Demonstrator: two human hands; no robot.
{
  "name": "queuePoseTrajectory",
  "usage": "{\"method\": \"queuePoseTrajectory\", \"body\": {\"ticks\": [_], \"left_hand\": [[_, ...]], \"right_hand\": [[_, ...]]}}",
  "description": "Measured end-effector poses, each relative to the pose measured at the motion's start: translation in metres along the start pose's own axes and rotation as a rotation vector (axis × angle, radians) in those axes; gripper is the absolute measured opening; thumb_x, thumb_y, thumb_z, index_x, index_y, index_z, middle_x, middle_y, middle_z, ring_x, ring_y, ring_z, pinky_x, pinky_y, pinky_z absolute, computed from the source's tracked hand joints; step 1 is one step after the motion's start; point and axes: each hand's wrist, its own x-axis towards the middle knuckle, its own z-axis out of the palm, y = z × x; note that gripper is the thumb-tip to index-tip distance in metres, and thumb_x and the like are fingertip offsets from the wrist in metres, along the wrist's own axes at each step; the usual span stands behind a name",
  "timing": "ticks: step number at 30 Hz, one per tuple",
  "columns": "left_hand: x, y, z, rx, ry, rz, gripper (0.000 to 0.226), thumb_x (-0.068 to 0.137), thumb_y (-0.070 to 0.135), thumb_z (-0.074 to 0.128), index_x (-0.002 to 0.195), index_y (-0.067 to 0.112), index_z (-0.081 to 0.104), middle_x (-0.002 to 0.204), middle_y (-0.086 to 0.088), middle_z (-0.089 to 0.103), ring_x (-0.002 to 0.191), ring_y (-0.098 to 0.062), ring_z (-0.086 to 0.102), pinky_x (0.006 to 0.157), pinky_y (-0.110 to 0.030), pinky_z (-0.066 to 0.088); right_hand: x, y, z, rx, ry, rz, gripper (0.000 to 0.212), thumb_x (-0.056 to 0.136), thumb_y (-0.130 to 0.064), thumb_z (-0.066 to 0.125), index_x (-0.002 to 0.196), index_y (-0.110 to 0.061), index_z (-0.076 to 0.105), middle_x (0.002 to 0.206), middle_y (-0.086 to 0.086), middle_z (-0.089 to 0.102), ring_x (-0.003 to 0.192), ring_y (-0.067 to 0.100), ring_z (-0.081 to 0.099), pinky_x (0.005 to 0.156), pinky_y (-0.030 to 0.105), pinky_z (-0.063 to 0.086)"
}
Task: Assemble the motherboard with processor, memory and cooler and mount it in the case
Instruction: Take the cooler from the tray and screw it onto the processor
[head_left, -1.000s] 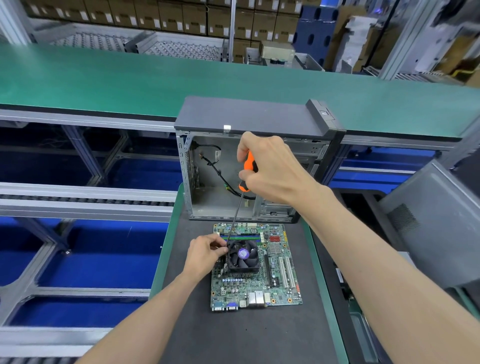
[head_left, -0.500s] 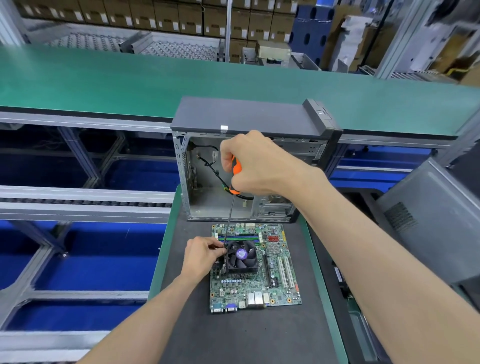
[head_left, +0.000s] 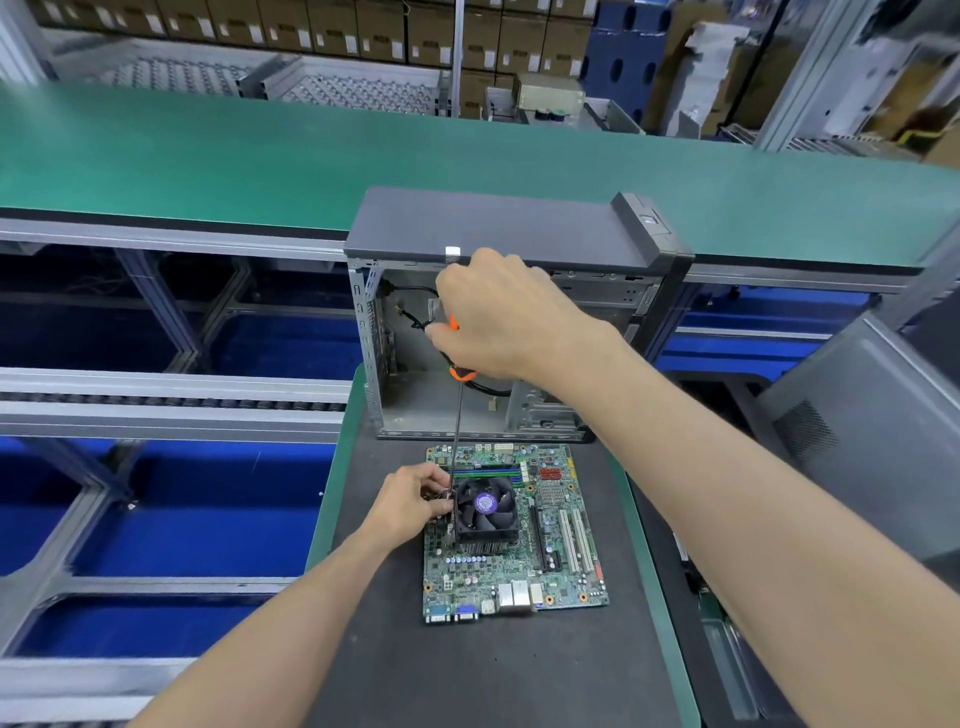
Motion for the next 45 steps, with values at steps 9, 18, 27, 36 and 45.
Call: {"method": "queuePoseTrajectory", "body": {"ticks": [9, 18, 27, 36, 45], "left_hand": [[0.001, -0.002, 0.003, 0.221, -0.089, 0.019, 0.02, 0.08, 0.007, 0.069, 0.081, 0.022, 0.057, 0.077, 0.001, 0.066, 0.082, -0.022, 0.062, 0.068, -0.027, 0.044], [0.004, -0.004, 0.009, 0.206, -0.008, 0.041, 0.02, 0.081, 0.005, 0.076, 0.075, 0.013, 0.059, 0.078, -0.007, 0.068, 0.078, -0.025, 0.059, 0.07, -0.03, 0.046], [0.0, -0.004, 0.01, 0.176, -0.003, 0.053, 0.023, 0.081, 0.001, 0.072, 0.071, 0.015, 0.057, 0.076, -0.007, 0.067, 0.075, -0.025, 0.058, 0.071, -0.031, 0.048], [-0.001, -0.005, 0.01, 0.116, -0.008, 0.025, 0.035, 0.08, -0.004, 0.069, 0.063, 0.021, 0.051, 0.067, -0.002, 0.058, 0.066, -0.018, 0.047, 0.062, -0.028, 0.039], [0.0, -0.004, 0.009, 0.122, -0.015, 0.015, 0.033, 0.079, -0.002, 0.071, 0.064, 0.022, 0.053, 0.069, 0.0, 0.059, 0.07, -0.017, 0.05, 0.069, -0.029, 0.045]], "right_hand": [[0.002, -0.005, -0.004, 0.114, -0.039, -0.066, 0.02, 0.075, -0.016, 0.057, 0.093, -0.008, 0.053, 0.085, 0.007, 0.051, 0.079, 0.036, 0.053, 0.061, 0.039, 0.046], [0.0, -0.004, -0.009, 0.216, -0.099, -0.113, 0.027, 0.071, -0.011, 0.058, 0.098, -0.009, 0.057, 0.097, 0.006, 0.058, 0.087, 0.029, 0.054, 0.069, 0.036, 0.045], [0.0, -0.008, -0.001, 0.005, 0.068, -0.083, 0.024, 0.089, -0.029, 0.06, 0.099, -0.011, 0.048, 0.096, 0.009, 0.049, 0.089, 0.038, 0.056, 0.066, 0.039, 0.035], [0.007, -0.017, 0.0, 0.026, 0.015, -0.04, 0.022, 0.089, -0.02, 0.055, 0.082, -0.012, 0.036, 0.073, -0.001, 0.025, 0.072, 0.031, 0.035, 0.053, 0.034, 0.027], [0.013, -0.003, -0.004, 0.187, -0.098, -0.035, 0.02, 0.075, -0.017, 0.056, 0.094, -0.016, 0.054, 0.086, 0.001, 0.048, 0.089, 0.032, 0.052, 0.069, 0.036, 0.044]]}}
